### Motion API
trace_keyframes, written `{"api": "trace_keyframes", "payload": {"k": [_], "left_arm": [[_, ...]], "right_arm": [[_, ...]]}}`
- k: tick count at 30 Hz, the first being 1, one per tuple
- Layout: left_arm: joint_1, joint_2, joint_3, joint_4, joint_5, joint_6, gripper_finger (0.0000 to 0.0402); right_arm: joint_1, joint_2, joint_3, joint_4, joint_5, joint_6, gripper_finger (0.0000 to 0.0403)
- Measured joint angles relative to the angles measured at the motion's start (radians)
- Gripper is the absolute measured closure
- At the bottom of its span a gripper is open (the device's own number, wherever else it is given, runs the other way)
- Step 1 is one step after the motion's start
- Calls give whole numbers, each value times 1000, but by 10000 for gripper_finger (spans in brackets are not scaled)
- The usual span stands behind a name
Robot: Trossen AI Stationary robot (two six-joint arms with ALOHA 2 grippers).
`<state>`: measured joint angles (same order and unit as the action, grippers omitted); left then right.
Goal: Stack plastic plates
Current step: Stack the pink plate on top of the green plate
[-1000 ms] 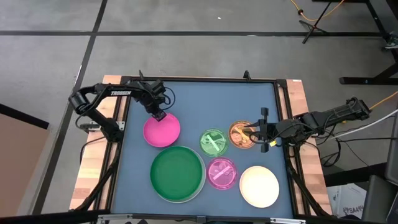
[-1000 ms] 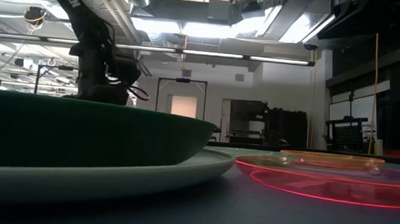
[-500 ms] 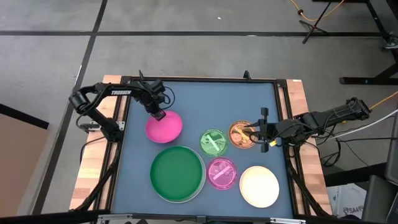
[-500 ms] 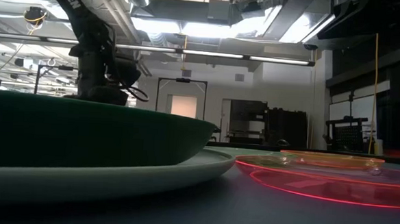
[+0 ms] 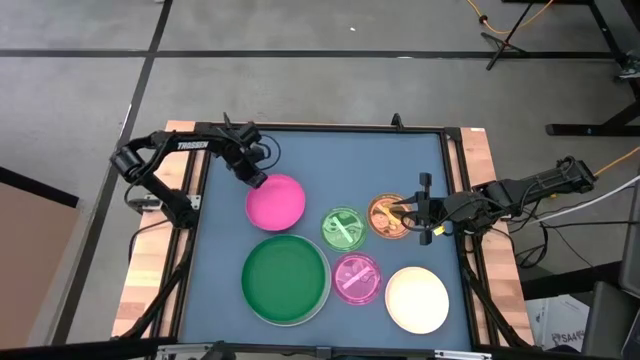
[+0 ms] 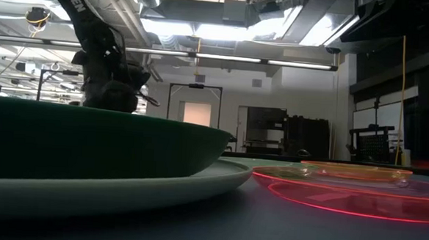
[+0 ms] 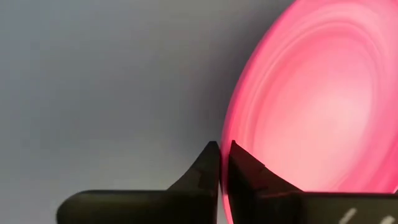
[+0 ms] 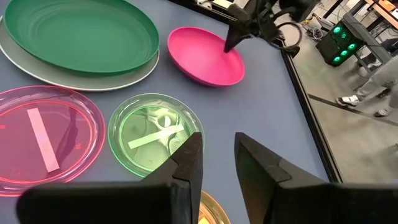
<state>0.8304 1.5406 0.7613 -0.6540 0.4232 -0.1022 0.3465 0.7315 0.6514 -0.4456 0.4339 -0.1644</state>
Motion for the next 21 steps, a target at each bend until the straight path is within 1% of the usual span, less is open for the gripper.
{"api": "trace_keyframes", "payload": {"k": [4,8,11,16,21], "left_arm": [[16,-14,67,-10,10,0,399],[19,-15,158,-20,64,-4,399],[0,-16,234,-39,84,-44,400],[-69,-16,356,-128,85,-80,400],[-181,-16,435,-223,83,-120,400]], "right_arm": [[0,0,0,-1,0,0,320],[0,0,0,-1,0,0,320],[0,0,0,-1,0,0,320],[0,0,0,-1,0,1,320],[0,0,0,-1,0,1,320]]}}
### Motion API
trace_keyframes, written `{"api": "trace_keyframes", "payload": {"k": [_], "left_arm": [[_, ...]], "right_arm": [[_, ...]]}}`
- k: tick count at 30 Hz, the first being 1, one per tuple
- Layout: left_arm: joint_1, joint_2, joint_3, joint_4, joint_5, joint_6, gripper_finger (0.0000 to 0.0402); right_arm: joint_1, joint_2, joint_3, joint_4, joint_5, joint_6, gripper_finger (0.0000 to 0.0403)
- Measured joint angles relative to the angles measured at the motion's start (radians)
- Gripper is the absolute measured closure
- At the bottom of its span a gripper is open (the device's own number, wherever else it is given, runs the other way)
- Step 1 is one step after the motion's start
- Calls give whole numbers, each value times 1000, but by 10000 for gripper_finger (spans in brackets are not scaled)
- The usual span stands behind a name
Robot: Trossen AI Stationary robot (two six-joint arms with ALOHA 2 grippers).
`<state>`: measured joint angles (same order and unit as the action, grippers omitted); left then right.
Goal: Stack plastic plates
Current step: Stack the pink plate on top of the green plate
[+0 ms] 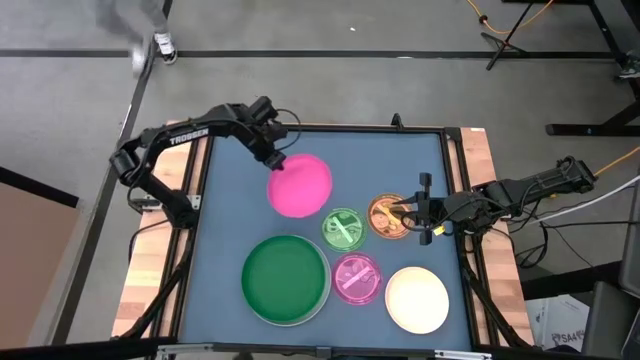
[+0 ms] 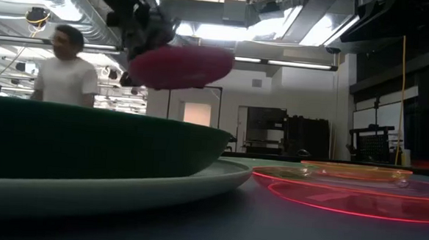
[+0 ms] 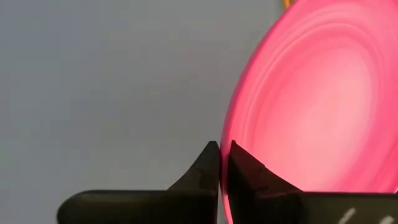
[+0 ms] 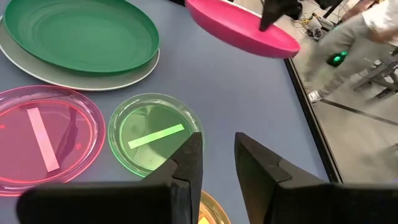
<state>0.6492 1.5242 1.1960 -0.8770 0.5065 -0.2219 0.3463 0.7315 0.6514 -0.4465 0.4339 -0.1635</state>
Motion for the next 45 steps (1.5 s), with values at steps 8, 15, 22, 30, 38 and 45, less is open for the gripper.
{"api": "trace_keyframes", "payload": {"k": [8,15,22,30,38,45], "left_arm": [[-224,-1,21,-37,-13,-98,400],[-417,-1,21,-38,-88,-194,400],[-578,-1,21,-38,-189,-248,400],[-710,17,18,-51,-306,-257,400],[-768,85,-34,-50,-312,-296,400],[-771,171,-43,-34,-313,-294,396]], "right_arm": [[0,0,0,0,0,0,320],[0,0,0,0,0,0,320],[0,0,0,0,0,0,320],[0,0,0,0,0,0,320],[0,8,0,-2,0,-1,320],[0,34,1,4,0,0,320]]}}
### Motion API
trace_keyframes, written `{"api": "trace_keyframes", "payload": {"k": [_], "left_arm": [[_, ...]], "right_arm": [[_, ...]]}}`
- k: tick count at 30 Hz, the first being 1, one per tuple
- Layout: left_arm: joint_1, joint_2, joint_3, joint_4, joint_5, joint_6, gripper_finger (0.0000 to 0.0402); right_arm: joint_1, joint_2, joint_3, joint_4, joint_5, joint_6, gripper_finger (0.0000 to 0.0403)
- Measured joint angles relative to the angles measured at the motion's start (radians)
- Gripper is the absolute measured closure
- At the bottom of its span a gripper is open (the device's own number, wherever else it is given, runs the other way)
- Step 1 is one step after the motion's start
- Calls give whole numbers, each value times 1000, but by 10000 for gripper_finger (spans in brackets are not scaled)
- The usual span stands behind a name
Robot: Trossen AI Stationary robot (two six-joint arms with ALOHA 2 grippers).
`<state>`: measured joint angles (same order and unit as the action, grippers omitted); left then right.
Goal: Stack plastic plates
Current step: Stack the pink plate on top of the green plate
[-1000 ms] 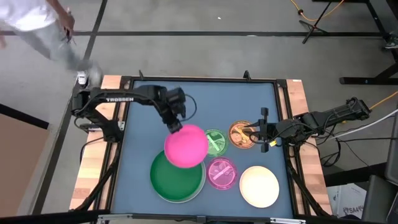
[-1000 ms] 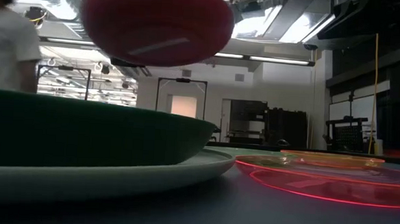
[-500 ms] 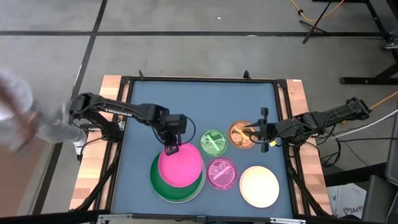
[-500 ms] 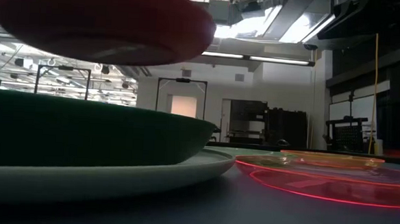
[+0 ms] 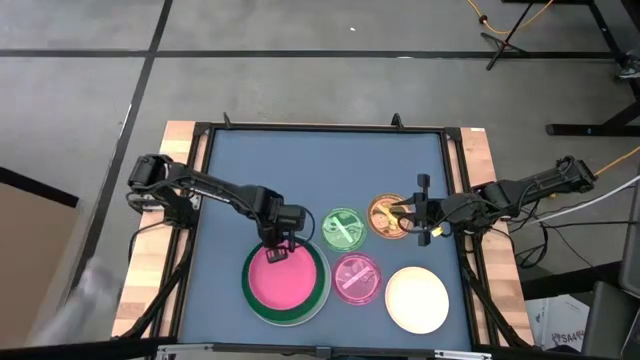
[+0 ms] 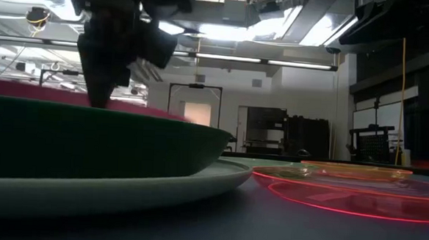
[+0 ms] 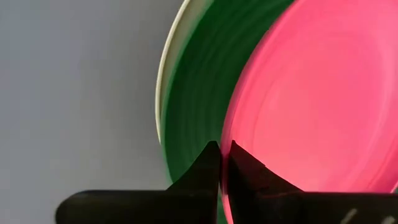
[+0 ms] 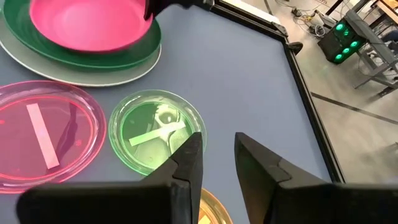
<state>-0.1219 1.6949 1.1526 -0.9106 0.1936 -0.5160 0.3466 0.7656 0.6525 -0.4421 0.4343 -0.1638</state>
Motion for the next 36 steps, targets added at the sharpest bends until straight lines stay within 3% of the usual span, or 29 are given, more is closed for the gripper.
{"api": "trace_keyframes", "payload": {"k": [27,36], "left_arm": [[-6,48,0,17,3,-1,387],[-6,48,0,35,-12,-5,329]], "right_arm": [[0,38,-1,-5,-1,1,320],[0,38,-1,-5,-1,2,320]]}}
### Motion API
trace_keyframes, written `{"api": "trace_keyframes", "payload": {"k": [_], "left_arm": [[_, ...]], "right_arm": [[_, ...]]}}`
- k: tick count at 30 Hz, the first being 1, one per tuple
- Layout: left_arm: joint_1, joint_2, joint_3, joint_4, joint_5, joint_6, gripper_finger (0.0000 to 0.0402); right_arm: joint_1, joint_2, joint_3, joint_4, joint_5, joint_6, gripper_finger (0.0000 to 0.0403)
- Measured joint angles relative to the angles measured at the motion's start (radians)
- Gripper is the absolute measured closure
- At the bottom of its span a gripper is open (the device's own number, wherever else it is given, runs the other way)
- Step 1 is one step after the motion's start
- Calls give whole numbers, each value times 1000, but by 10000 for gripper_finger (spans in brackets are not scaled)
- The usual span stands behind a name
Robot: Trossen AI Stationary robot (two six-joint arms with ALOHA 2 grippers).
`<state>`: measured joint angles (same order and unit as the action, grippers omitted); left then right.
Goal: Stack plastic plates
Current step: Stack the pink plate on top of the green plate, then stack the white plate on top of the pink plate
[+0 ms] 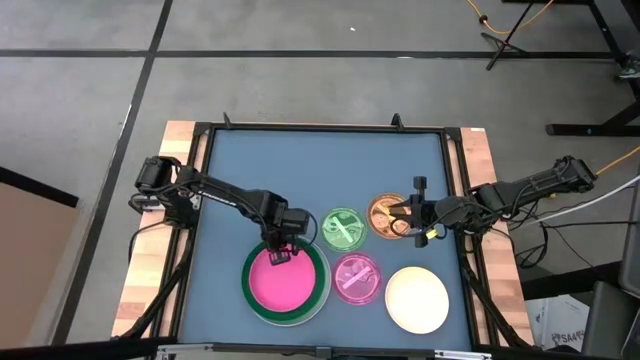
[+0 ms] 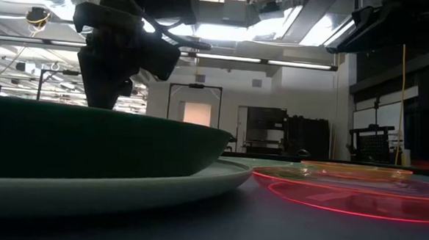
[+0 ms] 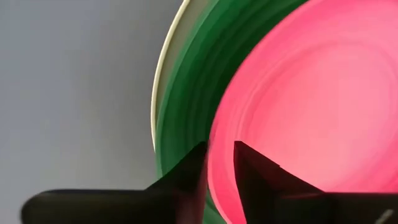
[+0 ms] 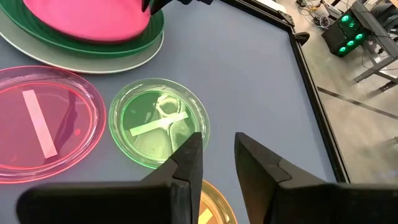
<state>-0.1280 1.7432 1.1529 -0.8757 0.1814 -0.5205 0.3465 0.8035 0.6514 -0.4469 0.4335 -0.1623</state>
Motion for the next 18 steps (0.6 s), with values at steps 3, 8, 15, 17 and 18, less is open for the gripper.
{"api": "trace_keyframes", "payload": {"k": [3,8,15,17,18], "left_arm": [[0,0,0,2,0,0,318],[0,0,0,5,1,-2,317],[4,-3,0,1,60,6,319],[12,-5,1,-4,110,10,320],[16,-5,6,-9,128,10,320]], "right_arm": [[0,0,0,0,0,0,320],[0,0,0,0,0,0,320],[0,0,0,-1,-59,1,320],[0,0,0,-3,-90,1,320],[0,0,0,-4,-108,1,320]]}}
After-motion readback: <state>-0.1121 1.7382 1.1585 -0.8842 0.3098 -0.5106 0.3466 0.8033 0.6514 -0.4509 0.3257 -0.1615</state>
